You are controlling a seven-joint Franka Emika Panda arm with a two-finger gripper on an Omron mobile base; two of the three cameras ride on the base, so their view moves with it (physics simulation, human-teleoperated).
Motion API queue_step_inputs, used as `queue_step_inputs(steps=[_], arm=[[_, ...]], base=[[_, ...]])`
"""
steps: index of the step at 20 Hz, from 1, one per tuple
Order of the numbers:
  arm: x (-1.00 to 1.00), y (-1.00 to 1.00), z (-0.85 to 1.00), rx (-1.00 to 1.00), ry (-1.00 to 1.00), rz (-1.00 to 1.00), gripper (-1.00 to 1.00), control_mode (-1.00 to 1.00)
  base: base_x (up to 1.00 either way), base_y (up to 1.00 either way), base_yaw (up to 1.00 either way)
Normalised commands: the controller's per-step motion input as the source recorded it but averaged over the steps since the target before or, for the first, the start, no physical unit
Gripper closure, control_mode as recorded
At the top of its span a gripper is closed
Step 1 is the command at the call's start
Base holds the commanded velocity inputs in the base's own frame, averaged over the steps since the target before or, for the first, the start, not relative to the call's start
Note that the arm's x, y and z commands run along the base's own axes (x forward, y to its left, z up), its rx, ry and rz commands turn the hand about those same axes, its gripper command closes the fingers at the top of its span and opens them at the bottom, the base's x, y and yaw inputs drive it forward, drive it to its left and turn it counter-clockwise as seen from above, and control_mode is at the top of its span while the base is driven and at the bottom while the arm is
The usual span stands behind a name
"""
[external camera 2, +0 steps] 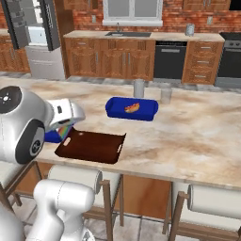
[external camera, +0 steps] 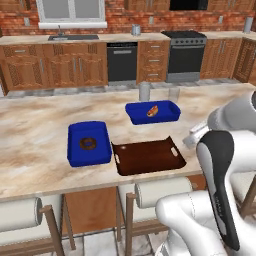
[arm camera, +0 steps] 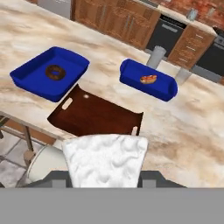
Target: Take the cakes from the fridge and place them on the empty tray on the dining counter.
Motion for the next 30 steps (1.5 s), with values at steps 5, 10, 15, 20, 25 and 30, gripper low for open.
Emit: queue_step_inputs(steps=[5,10,15,20,25,30], arm=[[0.23,0.10,-0.49,0.23,0.08,0.00,1.00,-1.00],[0.30,0.25,-0.30,0.05,0.07,0.00,1.00,-1.00],[0.32,0.37,-0.29,0.00,0.16,0.00,1.00,-1.00],[0.37,0.36,-0.35,0.00,0.16,0.00,1.00,-1.00],[0.43,0.17,-0.33,0.00,0.05,0.00,1.00,-1.00],[0.41,0.00,-0.36,-0.01,0.00,0.00,1.00,-1.00]], base=[[0.00,0.00,0.00],[0.00,0.00,0.00],[0.00,0.00,0.00],[0.00,0.00,0.00],[0.00,0.00,0.00],[0.00,0.00,0.00]])
